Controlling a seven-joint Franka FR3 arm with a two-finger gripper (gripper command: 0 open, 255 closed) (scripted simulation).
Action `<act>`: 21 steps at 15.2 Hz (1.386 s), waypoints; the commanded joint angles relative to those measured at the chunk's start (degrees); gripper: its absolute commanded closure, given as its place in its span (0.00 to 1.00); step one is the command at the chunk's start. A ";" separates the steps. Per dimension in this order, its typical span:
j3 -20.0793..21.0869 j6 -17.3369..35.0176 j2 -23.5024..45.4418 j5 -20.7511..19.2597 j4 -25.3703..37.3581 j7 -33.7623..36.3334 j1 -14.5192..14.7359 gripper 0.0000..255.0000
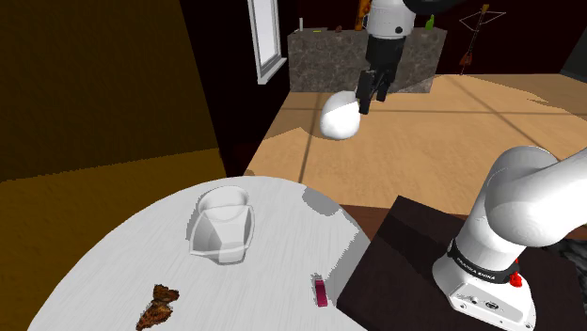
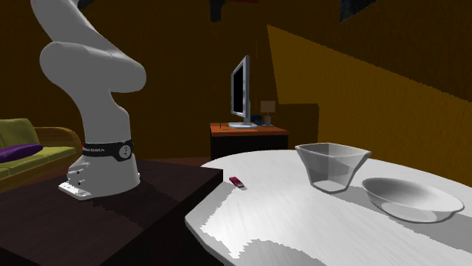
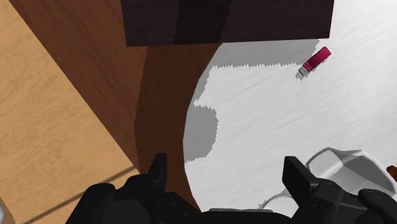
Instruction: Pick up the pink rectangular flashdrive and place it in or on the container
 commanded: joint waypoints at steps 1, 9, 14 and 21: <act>0.00 0.00 0.00 0.00 0.00 0.00 0.00 0.00; 6.82 9.57 -4.87 5.13 -15.46 13.49 0.11 0.00; 12.15 16.70 -4.82 9.63 -23.01 22.32 1.42 0.00; 21.07 29.67 1.67 17.10 -29.94 35.25 4.24 0.00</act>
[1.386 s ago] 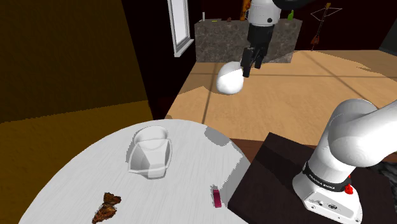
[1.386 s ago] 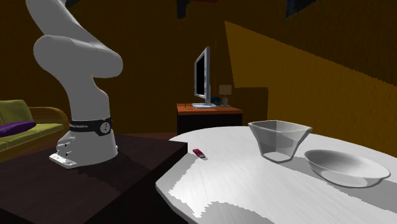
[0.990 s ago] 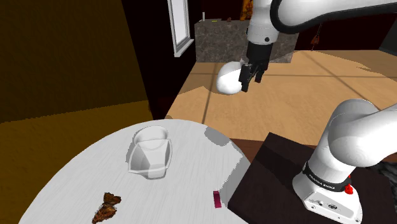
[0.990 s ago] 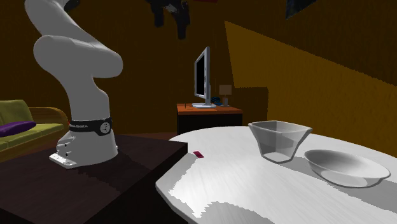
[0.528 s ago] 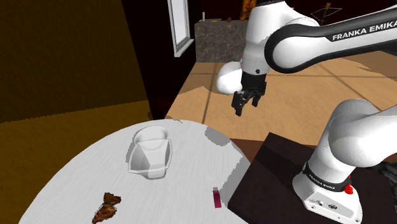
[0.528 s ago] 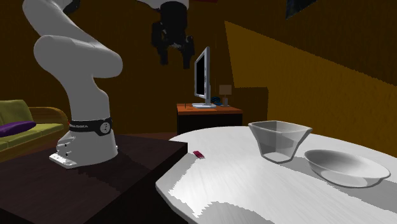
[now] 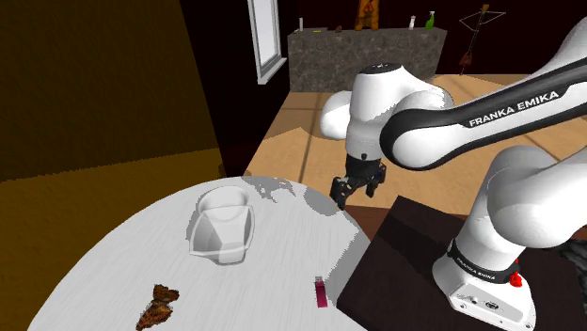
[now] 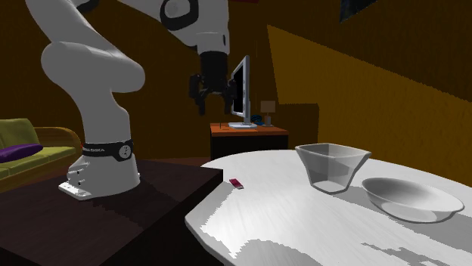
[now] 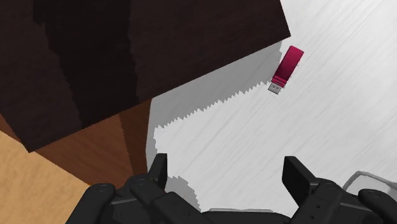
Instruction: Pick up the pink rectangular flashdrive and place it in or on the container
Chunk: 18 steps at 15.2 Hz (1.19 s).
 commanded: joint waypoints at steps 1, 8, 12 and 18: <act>2.72 4.14 2.73 2.22 -1.39 3.95 0.80 0.00; 13.52 21.50 19.66 6.95 -1.85 18.05 0.61 0.00; 21.29 31.97 32.44 2.33 0.36 29.81 -4.34 0.00; 16.89 41.21 55.60 -43.24 8.47 73.73 -6.31 0.00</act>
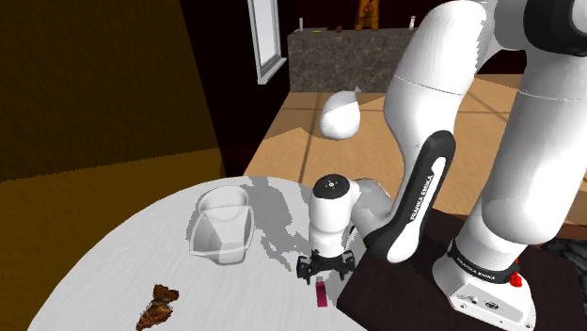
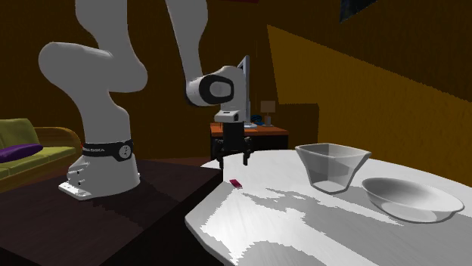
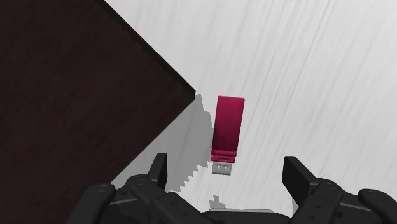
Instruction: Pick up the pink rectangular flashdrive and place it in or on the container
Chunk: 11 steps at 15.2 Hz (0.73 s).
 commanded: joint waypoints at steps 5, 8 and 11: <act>-15.64 3.92 9.89 -19.47 5.04 17.96 12.82 0.00; -20.81 5.83 13.00 -24.23 6.58 21.92 17.13 0.00; -21.80 6.22 13.59 -25.00 6.88 22.59 17.99 0.00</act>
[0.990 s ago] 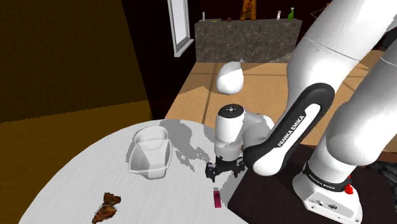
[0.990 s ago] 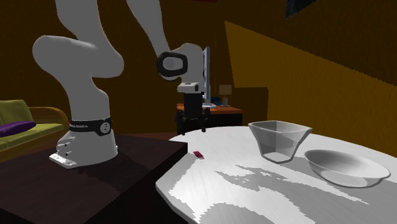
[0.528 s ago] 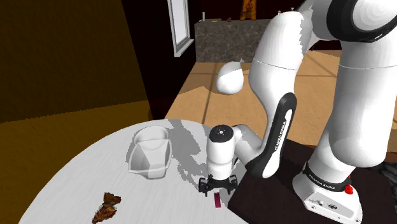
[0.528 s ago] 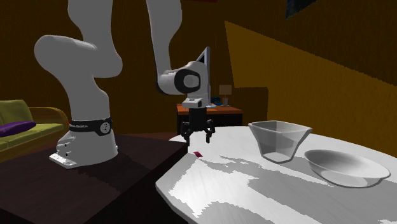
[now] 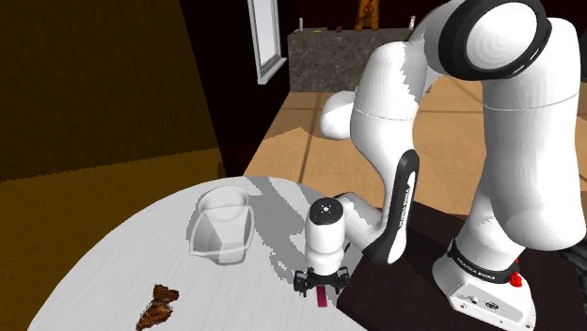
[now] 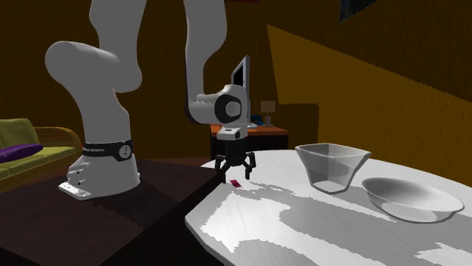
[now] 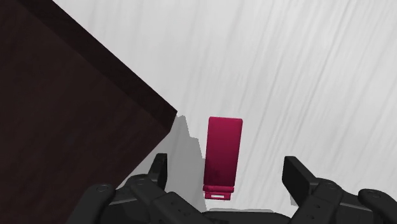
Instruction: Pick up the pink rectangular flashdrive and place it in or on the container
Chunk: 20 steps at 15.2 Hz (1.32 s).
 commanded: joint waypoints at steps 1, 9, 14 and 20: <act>-0.44 0.17 0.24 -0.39 0.12 0.33 0.38 0.00; -0.40 0.15 0.20 -0.35 0.10 0.32 0.36 1.00; -0.36 0.13 0.20 -0.32 0.11 0.25 0.30 1.00; 8.33 -3.04 -4.95 7.74 -2.36 -6.38 -6.89 1.00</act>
